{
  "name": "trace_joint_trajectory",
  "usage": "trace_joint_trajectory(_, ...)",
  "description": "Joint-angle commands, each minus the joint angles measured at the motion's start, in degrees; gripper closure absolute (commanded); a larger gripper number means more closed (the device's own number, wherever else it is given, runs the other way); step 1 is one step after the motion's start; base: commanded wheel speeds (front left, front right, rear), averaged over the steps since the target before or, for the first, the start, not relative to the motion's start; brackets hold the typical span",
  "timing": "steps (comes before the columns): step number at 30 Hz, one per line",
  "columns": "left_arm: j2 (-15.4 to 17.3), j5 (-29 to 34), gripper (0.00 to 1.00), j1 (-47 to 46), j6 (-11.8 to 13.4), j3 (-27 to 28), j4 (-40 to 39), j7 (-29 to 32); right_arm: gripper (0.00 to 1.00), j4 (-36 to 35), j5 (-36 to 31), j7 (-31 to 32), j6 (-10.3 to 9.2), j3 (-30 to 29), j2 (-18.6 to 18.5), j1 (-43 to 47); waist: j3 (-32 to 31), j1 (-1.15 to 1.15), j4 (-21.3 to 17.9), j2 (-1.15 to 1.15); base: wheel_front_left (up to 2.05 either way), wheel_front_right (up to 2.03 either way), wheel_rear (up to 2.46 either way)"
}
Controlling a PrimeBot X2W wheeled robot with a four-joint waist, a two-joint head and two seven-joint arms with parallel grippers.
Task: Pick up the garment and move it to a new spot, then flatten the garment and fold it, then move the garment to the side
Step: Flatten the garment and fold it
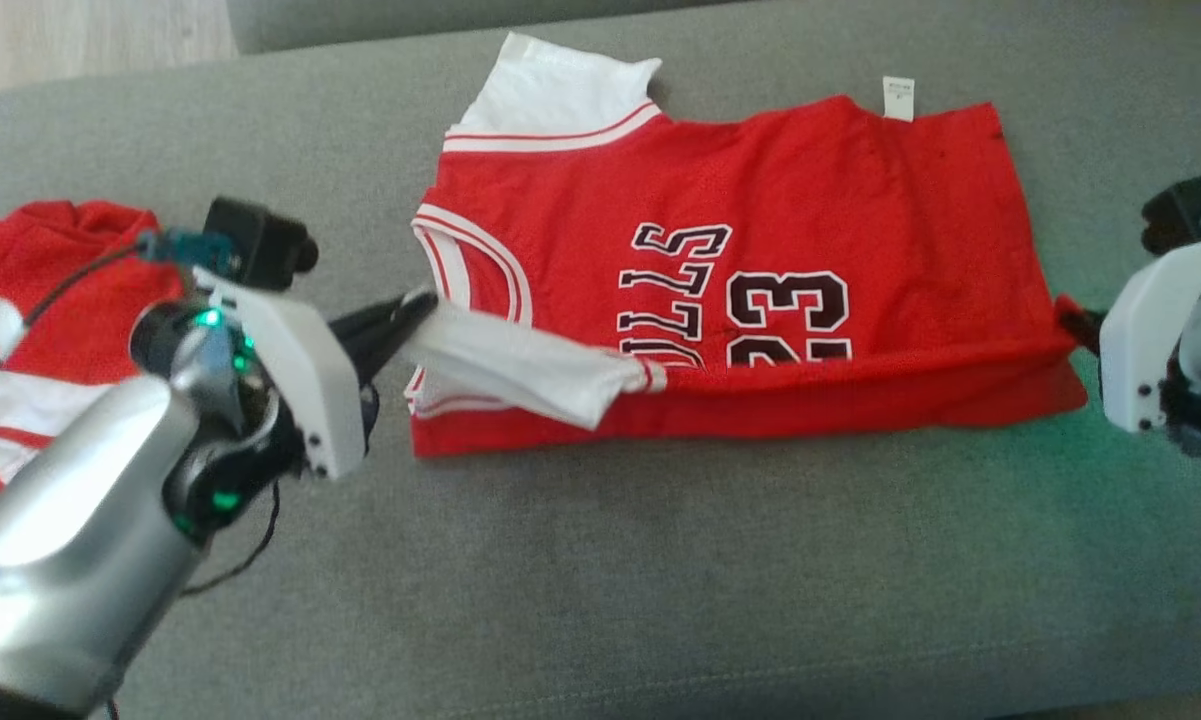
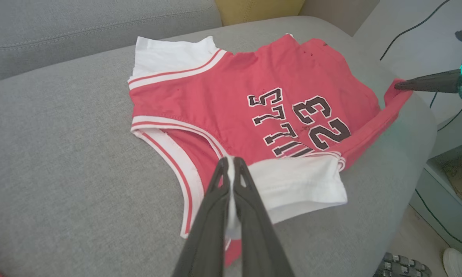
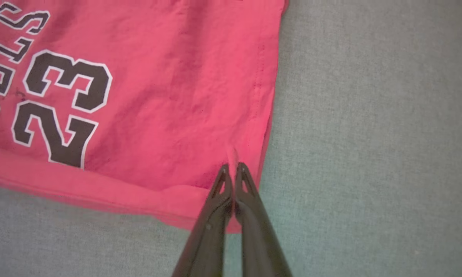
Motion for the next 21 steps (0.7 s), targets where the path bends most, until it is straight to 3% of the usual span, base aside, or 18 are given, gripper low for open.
trace_joint_trajectory(1, 0.9, 0.9, 1.00, -5.5, -0.3, 2.2, 0.6, -1.0, 1.00, -0.1, -0.6, -1.8, 0.11, 0.4, -0.6, -2.6, 1.4, 0.00, -0.1, 0.00, 0.00, 0.00, 0.00)
trace_joint_trajectory(8, -2.1, 1.6, 1.00, -10.3, -0.3, 0.6, 6.7, -2.9, 1.00, 4.4, -0.1, -4.9, 0.11, 2.6, 1.1, -5.7, 3.2, 0.00, -0.5, 0.00, 0.00, 0.00, 0.00)
trace_joint_trajectory(9, -3.0, 2.5, 0.41, -11.5, -0.3, 0.2, 9.1, -4.2, 0.00, 5.7, -0.3, -6.4, 0.11, 3.2, 1.5, -6.7, 3.5, 0.00, -0.6, 0.00, 0.00, 0.00, 0.00)
trace_joint_trajectory(10, -3.6, 2.9, 0.00, -11.9, -0.3, 0.1, 10.5, -4.8, 0.00, 6.4, -0.5, -7.4, 0.11, 3.3, 1.8, -7.1, 3.7, 0.00, -0.7, 0.00, 0.00, 0.00, 0.00)
trace_joint_trajectory(14, -6.0, 4.6, 0.00, -13.3, 0.9, 0.2, 15.0, -8.4, 0.00, 9.4, -1.1, -11.6, 0.11, 3.2, 3.2, -8.6, 3.8, 0.00, -0.8, 0.00, 0.00, 0.00, 0.00)
trace_joint_trajectory(21, -10.6, 5.1, 0.00, -14.1, 7.7, 6.6, 20.0, -23.9, 0.00, 14.1, -3.9, -26.2, 0.11, -1.1, 5.2, -10.0, 2.5, 0.00, -0.2, 0.00, 0.00, 0.00, 0.00)
